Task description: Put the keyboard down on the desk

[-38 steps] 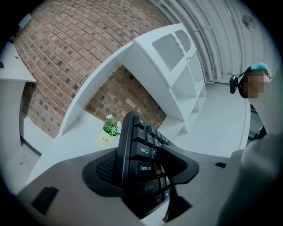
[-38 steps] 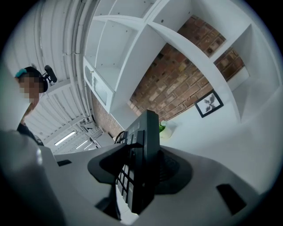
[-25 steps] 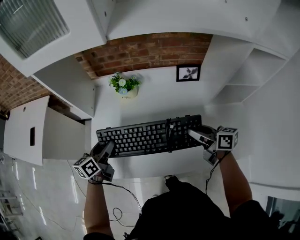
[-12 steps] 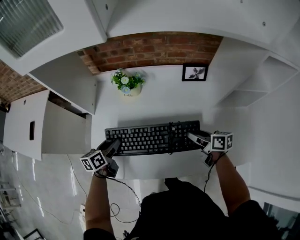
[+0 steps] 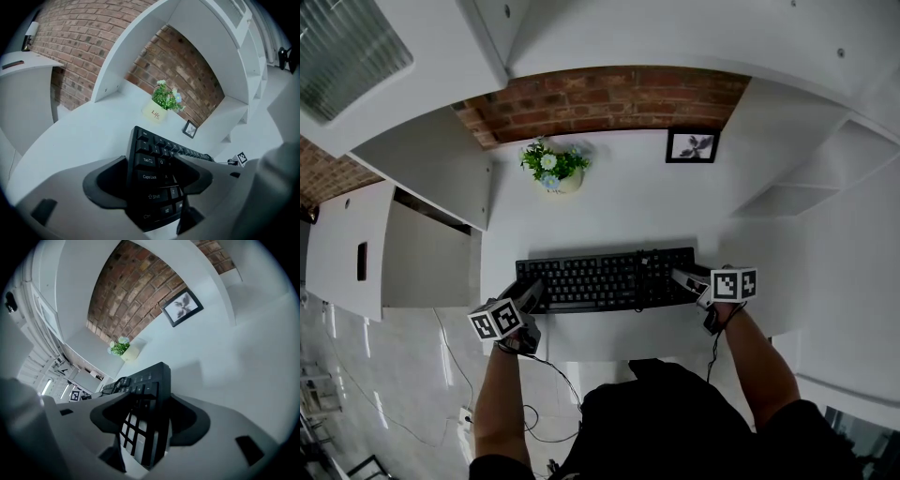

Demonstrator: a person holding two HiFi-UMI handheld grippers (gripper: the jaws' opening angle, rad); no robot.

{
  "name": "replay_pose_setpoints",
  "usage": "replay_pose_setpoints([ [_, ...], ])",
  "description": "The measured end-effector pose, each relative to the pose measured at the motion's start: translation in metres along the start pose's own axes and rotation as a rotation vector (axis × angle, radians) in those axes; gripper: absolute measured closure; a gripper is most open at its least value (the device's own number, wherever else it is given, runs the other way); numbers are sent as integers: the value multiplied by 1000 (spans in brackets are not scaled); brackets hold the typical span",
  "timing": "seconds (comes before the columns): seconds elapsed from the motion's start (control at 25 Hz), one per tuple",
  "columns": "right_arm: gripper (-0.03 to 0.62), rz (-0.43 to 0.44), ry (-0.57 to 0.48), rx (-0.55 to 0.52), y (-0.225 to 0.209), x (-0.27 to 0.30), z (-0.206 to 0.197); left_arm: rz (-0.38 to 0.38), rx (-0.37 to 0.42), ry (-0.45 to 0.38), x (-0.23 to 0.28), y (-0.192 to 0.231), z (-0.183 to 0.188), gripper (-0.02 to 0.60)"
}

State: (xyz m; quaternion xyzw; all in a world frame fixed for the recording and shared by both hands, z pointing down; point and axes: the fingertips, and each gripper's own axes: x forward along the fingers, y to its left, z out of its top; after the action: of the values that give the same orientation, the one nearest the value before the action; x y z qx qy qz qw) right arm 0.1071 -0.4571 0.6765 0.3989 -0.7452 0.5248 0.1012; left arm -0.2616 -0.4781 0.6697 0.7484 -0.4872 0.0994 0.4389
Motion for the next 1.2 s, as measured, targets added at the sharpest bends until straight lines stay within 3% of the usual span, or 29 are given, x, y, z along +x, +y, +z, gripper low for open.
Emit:
replay_pose_setpoints([
  [0.56, 326, -151, 38, -60, -16, 10, -8, 133, 64, 14, 5, 14, -8, 261],
  [0.88, 325, -230, 25, -128, -17, 9, -9, 244, 209, 25, 1, 12, -5, 259],
  [1.2, 322, -345, -41, -335, -13, -1, -1, 283, 305, -28, -13, -3, 1, 262],
])
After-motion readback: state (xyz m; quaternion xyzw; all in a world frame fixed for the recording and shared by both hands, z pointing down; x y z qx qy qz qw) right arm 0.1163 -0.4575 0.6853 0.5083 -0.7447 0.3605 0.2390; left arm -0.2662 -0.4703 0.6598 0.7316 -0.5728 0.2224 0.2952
